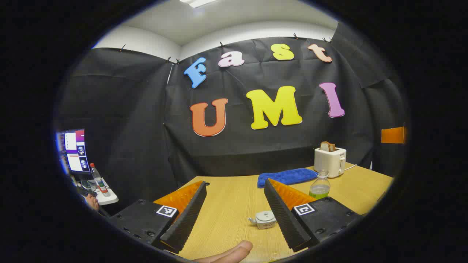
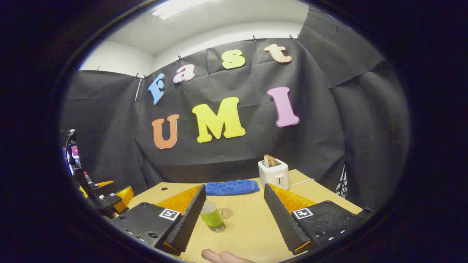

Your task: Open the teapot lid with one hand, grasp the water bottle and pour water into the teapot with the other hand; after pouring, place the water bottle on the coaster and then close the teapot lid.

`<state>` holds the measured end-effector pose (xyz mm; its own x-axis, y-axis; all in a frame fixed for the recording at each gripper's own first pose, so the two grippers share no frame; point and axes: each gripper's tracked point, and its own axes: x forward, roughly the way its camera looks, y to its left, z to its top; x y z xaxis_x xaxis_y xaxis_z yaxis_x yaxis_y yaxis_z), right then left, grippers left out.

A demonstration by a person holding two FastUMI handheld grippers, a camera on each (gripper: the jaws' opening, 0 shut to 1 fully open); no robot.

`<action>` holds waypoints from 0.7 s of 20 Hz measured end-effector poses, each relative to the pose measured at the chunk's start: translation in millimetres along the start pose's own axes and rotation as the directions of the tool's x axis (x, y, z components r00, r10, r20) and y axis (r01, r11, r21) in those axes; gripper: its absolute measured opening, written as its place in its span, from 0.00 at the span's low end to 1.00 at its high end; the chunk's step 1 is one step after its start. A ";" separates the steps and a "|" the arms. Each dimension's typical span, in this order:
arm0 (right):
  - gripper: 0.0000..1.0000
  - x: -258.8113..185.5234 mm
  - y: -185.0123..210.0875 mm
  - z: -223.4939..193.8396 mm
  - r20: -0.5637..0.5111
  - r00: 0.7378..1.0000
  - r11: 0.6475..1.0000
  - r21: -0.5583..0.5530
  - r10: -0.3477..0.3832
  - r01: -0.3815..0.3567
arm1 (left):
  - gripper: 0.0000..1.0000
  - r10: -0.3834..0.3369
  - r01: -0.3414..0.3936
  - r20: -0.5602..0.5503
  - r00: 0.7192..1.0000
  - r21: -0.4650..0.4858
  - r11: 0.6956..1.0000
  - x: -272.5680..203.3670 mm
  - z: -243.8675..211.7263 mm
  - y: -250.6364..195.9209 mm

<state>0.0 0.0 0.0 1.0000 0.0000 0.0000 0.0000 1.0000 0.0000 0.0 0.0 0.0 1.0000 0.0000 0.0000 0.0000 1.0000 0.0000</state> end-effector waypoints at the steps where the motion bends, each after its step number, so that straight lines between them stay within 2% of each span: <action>1: 0.92 2.7 3.5 -5.2 -0.004 1.000 1.000 -0.017 -0.001 0.001 | 0.99 0.002 -0.002 0.001 1.000 -0.007 1.000 2.1 -1.8 0.9; 2: 0.96 5.2 6.0 -9.0 -0.009 1.000 0.999 -0.038 -0.002 0.002 | 1.00 0.001 -0.001 0.004 1.000 -0.015 1.000 4.2 -3.0 1.0; 5: 0.96 12.2 2.9 -23.9 -0.035 0.999 0.993 -0.114 -0.037 0.033 | 0.99 -0.017 0.016 -0.015 1.000 -0.044 0.999 11.6 -11.0 -8.5; 8: 0.96 13.6 3.8 -33.3 -0.054 0.998 0.993 -0.120 -0.029 0.023 | 1.00 -0.059 0.058 -0.018 0.998 -0.048 0.997 12.2 -12.7 -20.5; 9: 0.92 14.0 2.7 -35.7 -0.053 0.998 0.993 -0.116 -0.029 0.023 | 1.00 -0.074 0.074 -0.019 0.997 -0.036 0.997 11.9 -13.5 -24.3; 14: 0.95 16.9 -1.0 -50.9 -0.056 0.998 0.991 -0.126 -0.038 0.031 | 1.00 -0.073 0.074 -0.039 0.997 0.014 0.997 7.3 -24.0 -21.3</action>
<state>16.9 -1.0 -50.9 0.9977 -0.0383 -0.0556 0.0310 0.9915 -0.1264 7.3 -21.3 -24.0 0.9965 -0.0735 -0.0395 0.0741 0.9972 0.0140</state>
